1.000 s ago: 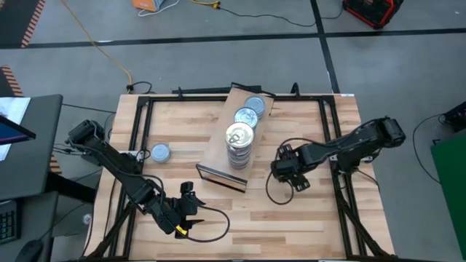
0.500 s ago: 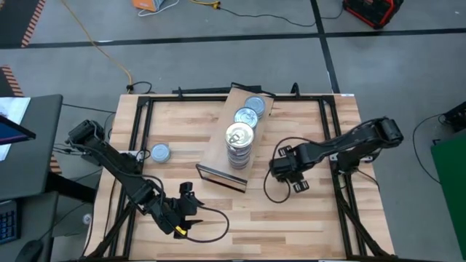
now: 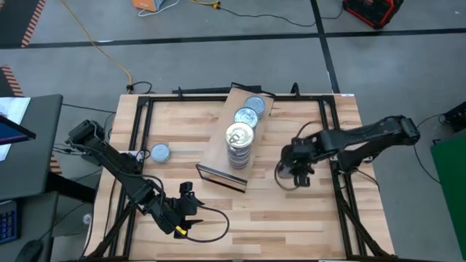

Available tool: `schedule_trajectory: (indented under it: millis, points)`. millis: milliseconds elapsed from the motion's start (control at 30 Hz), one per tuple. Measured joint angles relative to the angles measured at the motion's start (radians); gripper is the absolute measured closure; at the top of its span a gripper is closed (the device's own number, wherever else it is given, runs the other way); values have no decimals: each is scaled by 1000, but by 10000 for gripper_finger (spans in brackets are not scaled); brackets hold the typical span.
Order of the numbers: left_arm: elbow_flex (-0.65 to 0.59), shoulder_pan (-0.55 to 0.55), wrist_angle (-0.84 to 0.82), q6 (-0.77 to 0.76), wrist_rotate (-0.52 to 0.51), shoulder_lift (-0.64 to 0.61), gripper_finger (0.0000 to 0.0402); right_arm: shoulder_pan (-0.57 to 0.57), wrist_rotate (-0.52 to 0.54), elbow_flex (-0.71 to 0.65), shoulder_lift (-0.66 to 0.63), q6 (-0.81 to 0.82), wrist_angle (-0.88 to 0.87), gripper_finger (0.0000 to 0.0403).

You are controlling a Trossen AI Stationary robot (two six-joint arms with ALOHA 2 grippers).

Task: Stack canned seafood by type on shelf
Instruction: Stack the blue tuna can on top of the blue tuna can on the shelf

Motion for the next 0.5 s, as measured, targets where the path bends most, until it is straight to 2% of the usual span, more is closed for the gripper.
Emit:
schedule_trajectory:
  millis: [200, 367, 500]
  points:
    - [0, 0, 7, 7, -20, 0, 152, -88, 0, 94, -127, 136, 21, 239]
    - [0, 0, 8, 7, -23, 0, 152, -167, 0, 142, -207, 222, 149, 236]
    - [0, 0, 8, 14, -24, 0, 152, -239, -4, 191, -226, 230, 242, 228]
